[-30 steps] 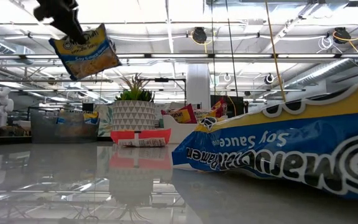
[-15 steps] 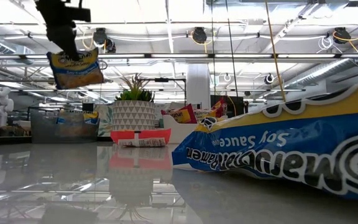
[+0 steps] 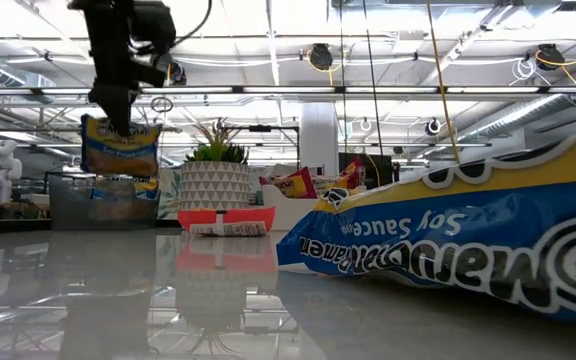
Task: Sort Maruchan noodles
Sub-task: Put the top blue noodle pack into the black bin
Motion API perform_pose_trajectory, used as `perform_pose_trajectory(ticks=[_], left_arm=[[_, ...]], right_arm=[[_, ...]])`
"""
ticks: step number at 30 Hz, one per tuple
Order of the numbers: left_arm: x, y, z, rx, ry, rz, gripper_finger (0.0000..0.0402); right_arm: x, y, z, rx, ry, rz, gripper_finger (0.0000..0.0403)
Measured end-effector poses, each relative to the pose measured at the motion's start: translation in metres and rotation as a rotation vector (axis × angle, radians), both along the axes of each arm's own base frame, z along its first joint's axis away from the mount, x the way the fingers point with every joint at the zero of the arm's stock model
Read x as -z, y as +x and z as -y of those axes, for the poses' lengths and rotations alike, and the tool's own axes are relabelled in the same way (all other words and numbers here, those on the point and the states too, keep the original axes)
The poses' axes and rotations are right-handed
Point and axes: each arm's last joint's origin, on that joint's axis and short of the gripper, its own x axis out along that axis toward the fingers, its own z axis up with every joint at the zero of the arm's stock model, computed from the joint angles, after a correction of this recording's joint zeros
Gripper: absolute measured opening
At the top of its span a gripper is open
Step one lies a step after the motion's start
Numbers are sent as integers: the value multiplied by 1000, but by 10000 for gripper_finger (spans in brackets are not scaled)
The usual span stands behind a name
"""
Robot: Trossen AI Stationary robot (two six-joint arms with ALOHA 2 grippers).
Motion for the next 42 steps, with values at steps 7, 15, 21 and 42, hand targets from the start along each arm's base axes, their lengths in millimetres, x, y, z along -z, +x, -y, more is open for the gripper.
perform_pose_trajectory(ticks=[7,15,21,42], left_arm=[[18,1,-22,-24,-90,-60,85],[24,-4,-32,65,-164,-87,85],[25,-12,-40,138,-217,-70,85],[27,-18,-52,193,-218,-56,86]], right_arm=[[2,-1,0,5,2,-21,239],[3,-1,0,8,19,-31,239],[6,-3,1,13,15,-58,239],[6,-3,1,17,26,-55,239]])
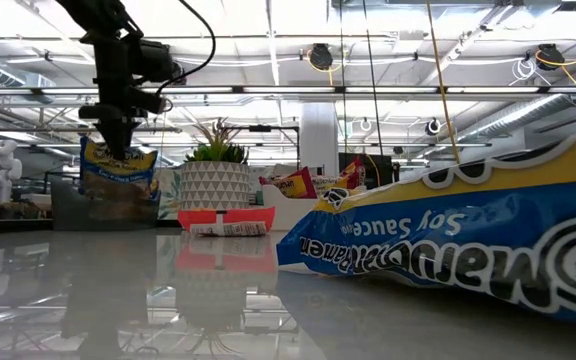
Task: Sort Maruchan noodles
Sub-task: Put the top blue noodle pack into the black bin, then put the blue noodle pack into the black bin
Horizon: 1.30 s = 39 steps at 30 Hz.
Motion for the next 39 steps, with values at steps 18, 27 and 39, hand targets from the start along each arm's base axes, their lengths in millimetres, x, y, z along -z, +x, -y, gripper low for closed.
perform_pose_trajectory(ticks=[18,27,39], left_arm=[[-2,5,-12,-150,165,6,221],[-2,3,-12,-246,179,1,246],[4,19,25,-435,-42,58,246]], right_arm=[[0,0,0,2,6,0,239],[0,0,0,2,7,0,239],[0,0,0,7,18,0,239]])
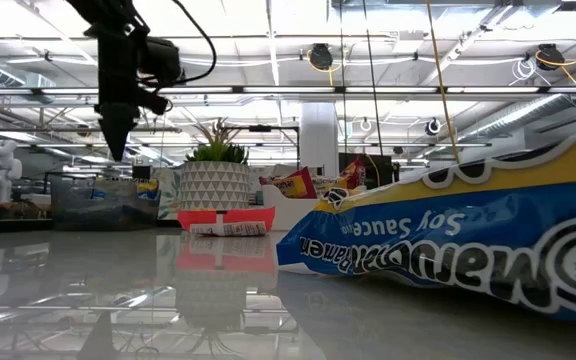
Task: Sort Maruchan noodles
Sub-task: Put the blue noodle pack into the black bin
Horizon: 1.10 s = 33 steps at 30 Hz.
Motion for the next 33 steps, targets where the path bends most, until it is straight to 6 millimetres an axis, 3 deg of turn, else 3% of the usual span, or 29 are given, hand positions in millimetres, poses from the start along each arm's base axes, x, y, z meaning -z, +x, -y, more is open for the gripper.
perform_pose_trajectory(ticks=[6,11,15,25,33], left_arm=[[-1,34,41,29,10,61,246],[-3,68,90,162,52,170,246],[-5,84,133,279,77,244,246],[-10,92,211,339,139,442,246],[-14,89,258,377,125,598,246]], right_arm=[[2,0,0,13,30,1,239],[9,-1,0,26,50,-16,239],[9,-1,0,38,77,-14,239],[15,2,-4,89,204,-22,239],[33,4,-30,74,287,-67,239]])
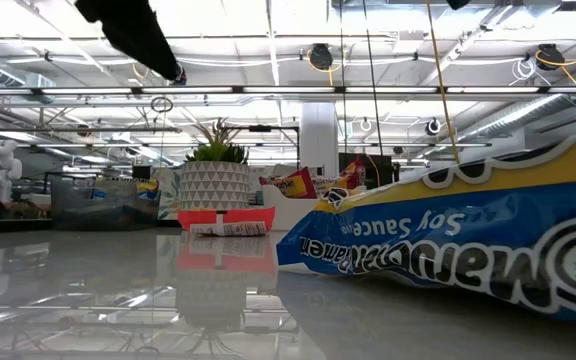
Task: Sort Maruchan noodles
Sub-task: Put the blue noodle pack into the black bin
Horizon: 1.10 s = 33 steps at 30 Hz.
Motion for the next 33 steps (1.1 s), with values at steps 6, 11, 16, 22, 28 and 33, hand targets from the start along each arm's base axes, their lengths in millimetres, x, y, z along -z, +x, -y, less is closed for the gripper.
perform_pose_trajectory(ticks=[6,11,16,22,28,33], left_arm=[[18,4,43,6,4,94,246],[47,25,82,105,42,225,246],[62,46,105,246,44,322,246],[63,52,115,348,-52,365,246],[66,36,139,425,-169,348,246],[69,31,147,425,-143,358,246]], right_arm=[[27,7,-30,-65,-16,-38,239],[53,20,-61,-186,7,-35,239],[66,32,-89,-225,73,-101,235],[75,33,-115,-248,78,-207,204],[81,26,-130,-260,44,-278,179],[79,18,-137,-296,15,-275,170]])
